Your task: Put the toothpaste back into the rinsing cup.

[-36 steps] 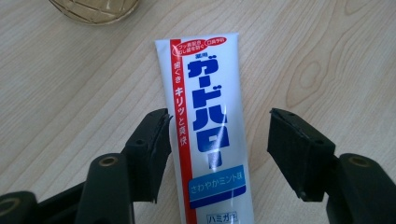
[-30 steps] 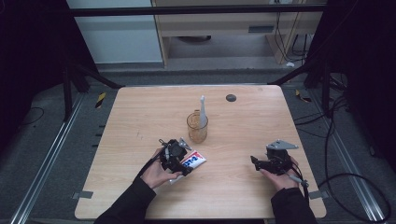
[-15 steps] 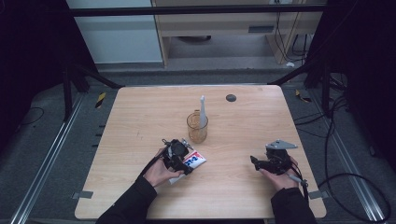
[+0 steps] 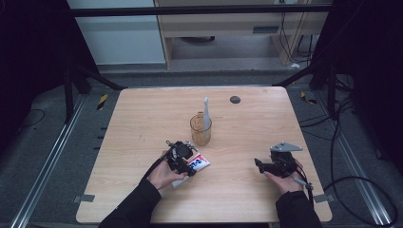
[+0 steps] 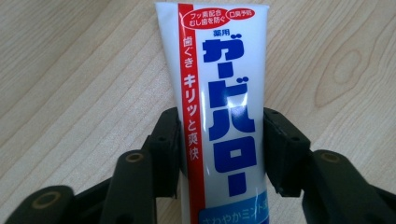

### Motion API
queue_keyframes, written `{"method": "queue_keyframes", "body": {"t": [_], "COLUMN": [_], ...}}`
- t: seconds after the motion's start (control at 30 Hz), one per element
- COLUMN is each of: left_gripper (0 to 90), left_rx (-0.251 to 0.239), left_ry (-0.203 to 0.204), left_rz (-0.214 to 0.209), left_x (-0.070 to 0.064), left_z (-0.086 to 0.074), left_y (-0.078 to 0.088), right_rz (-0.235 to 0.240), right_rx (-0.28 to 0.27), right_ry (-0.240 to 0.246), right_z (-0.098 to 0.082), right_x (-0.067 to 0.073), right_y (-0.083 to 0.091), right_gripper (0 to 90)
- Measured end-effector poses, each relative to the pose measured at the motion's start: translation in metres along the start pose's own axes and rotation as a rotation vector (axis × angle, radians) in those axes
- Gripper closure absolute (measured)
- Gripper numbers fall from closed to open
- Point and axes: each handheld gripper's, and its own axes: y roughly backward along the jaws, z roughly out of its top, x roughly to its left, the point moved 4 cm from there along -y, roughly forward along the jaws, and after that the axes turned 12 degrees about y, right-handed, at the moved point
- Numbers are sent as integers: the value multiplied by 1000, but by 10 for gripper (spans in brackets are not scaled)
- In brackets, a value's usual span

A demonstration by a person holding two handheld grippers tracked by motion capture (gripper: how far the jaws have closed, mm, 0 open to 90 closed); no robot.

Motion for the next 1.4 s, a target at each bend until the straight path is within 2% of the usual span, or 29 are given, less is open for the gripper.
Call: {"method": "queue_keyframes", "body": {"t": [0.17, 0.27, 0.4, 0.6, 0.87, 1.03, 1.13, 1.4], "left_gripper": [644, 670, 682, 686, 686, 686, 687, 687], "left_rx": [-18, -19, -54, -151, -298, -381, -420, -591], "left_ry": [2, 5, 19, 47, 111, 153, 162, 202], "left_rz": [1, 5, 25, 32, 65, 89, 104, 129], "left_x": [-1, -1, 2, 12, 30, 39, 42, 51], "left_z": [-1, -2, -4, -4, -6, -6, -5, 5], "left_y": [4, 7, 13, 37, 68, 80, 85, 109], "right_rz": [0, 0, 1, -1, -15, -16, -13, -18], "right_rx": [2, 2, -1, -3, -6, -6, -5, -14], "right_ry": [2, 1, 0, -6, 3, 3, 2, -4], "right_z": [0, 0, 0, -1, -1, -1, -1, 0], "right_x": [0, 0, 0, -1, -1, -1, -1, -1], "right_y": [0, 0, 2, 3, 3, 3, 3, 3], "right_gripper": [254, 254, 254, 253, 253, 252, 251, 243]}}
